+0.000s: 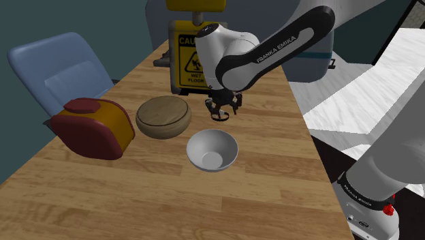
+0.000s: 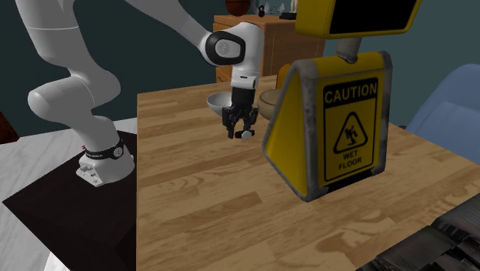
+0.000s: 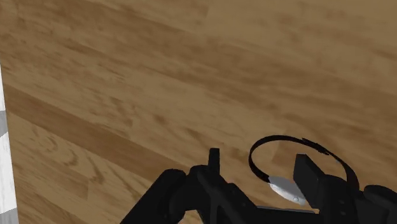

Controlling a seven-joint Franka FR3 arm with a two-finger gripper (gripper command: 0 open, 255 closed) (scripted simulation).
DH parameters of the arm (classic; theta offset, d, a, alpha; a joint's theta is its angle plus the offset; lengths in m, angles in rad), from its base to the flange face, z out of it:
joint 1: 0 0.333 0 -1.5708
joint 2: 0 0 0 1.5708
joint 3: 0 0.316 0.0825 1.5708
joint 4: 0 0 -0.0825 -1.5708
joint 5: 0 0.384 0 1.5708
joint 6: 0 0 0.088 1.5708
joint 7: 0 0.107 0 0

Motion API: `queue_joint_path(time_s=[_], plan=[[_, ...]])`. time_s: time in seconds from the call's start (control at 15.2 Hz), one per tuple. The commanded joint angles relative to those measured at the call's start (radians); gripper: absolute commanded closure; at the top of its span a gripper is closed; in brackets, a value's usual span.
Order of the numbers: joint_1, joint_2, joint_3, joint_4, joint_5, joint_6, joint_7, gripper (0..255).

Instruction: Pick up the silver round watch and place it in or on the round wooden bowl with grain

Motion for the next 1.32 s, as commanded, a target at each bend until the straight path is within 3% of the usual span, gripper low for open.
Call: queue_joint_path(time_s=[0.0, 0.53, 1.25], plan=[[0.0, 0.0, 0.0, 0.0, 0.0, 0.0, 0.0, 255], [0.0, 0.0, 0.0, 0.0, 0.0, 0.0, 0.0, 255], [-0.003, -0.079, 0.003, 0.067, 0.059, -0.127, -0.064, 255]])
